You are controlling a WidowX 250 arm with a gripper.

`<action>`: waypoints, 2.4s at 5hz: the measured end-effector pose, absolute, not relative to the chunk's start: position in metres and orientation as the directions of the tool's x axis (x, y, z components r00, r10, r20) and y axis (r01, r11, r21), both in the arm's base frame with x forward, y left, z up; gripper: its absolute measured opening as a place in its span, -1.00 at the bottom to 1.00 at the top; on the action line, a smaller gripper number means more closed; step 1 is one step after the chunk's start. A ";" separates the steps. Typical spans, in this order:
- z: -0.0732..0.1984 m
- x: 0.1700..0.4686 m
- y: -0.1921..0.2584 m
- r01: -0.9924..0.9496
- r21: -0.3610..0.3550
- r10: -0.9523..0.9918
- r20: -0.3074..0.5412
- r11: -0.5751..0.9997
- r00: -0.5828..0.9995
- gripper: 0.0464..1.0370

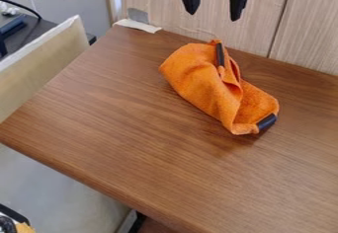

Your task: Move the cloth to the top left of the table

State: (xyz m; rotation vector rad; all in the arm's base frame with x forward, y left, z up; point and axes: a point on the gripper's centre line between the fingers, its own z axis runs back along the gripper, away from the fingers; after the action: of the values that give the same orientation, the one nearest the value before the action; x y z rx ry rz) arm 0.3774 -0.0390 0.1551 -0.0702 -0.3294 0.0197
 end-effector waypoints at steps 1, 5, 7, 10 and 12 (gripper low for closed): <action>0.139 0.378 -0.039 -0.010 -0.065 0.028 0.282 0.998 0.959 0.93; 0.045 0.404 -0.023 -0.007 -0.097 0.024 0.168 0.995 0.985 0.93; 0.020 0.415 -0.024 0.015 -0.083 0.001 0.182 0.996 0.983 0.93; 0.004 0.395 0.007 -0.098 -0.047 0.105 0.170 0.994 0.980 0.93; 0.009 0.396 0.059 -0.231 -0.051 0.236 0.159 0.972 0.959 0.93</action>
State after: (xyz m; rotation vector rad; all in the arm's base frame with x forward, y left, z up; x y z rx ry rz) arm 0.3956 0.0586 0.0087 -0.0323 -0.1652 0.2369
